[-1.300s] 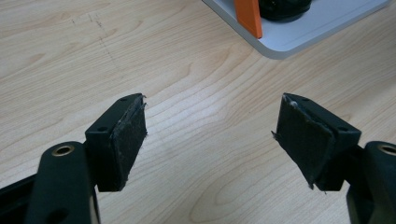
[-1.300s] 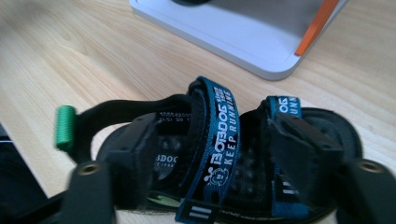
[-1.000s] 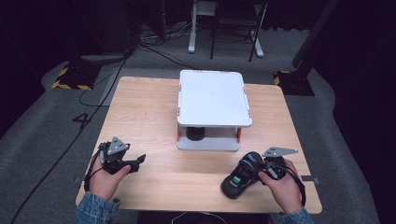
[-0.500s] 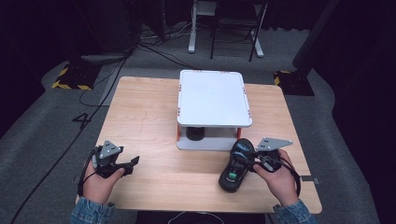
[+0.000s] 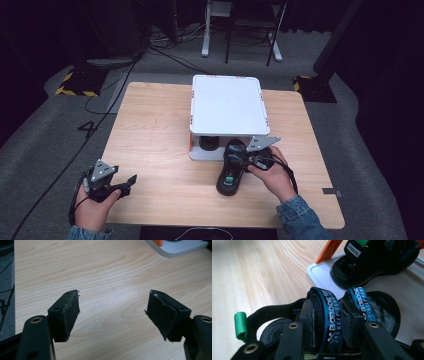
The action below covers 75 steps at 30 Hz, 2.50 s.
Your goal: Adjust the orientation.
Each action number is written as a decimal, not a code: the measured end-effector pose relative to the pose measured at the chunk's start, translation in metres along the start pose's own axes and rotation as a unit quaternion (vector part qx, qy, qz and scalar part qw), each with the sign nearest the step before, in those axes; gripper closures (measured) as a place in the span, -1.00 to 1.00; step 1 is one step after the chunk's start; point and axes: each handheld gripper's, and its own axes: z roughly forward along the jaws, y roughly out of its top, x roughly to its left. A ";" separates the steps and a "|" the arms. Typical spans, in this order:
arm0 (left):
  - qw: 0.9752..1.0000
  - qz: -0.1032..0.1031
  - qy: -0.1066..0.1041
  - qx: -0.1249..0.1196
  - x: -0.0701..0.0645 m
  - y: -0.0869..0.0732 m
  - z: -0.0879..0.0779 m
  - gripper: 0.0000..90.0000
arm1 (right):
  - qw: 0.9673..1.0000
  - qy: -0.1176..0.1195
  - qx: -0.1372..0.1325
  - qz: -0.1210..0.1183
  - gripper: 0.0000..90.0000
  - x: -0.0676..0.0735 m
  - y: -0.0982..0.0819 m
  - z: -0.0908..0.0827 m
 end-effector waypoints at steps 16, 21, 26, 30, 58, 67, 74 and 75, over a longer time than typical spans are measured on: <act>1.000 0.009 -0.015 0.004 -0.005 0.007 0.012 -0.41 | 0.989 -0.080 -0.062 0.109 -0.57 0.025 -0.015 -0.032; 0.999 0.023 -0.028 0.007 -0.010 0.014 0.021 -0.41 | 0.985 -0.071 -0.052 0.147 -0.64 0.060 -0.029 -0.032; 0.999 0.033 -0.035 0.008 -0.013 0.020 0.028 -0.41 | 0.982 -0.093 -0.052 0.157 -0.64 0.076 -0.031 -0.018; 0.999 0.036 -0.038 0.010 -0.014 0.022 0.033 -0.41 | 0.980 -0.091 -0.039 0.173 -0.57 0.077 -0.038 -0.004; 0.998 0.044 -0.048 0.012 -0.019 0.029 0.045 -0.40 | 0.991 -0.124 -0.030 0.044 0.81 0.050 -0.030 -0.026; 0.997 0.048 -0.051 0.013 -0.020 0.033 0.050 -0.40 | 0.983 -0.166 -0.067 0.052 0.81 0.018 -0.022 -0.012; 0.998 0.047 -0.049 0.013 -0.019 0.032 0.050 -0.40 | 0.979 -0.183 -0.072 0.059 0.81 -0.004 -0.019 0.008; 0.998 0.045 -0.049 0.012 -0.019 0.032 0.049 -0.40 | 0.978 -0.189 -0.068 0.053 0.81 -0.006 -0.019 0.010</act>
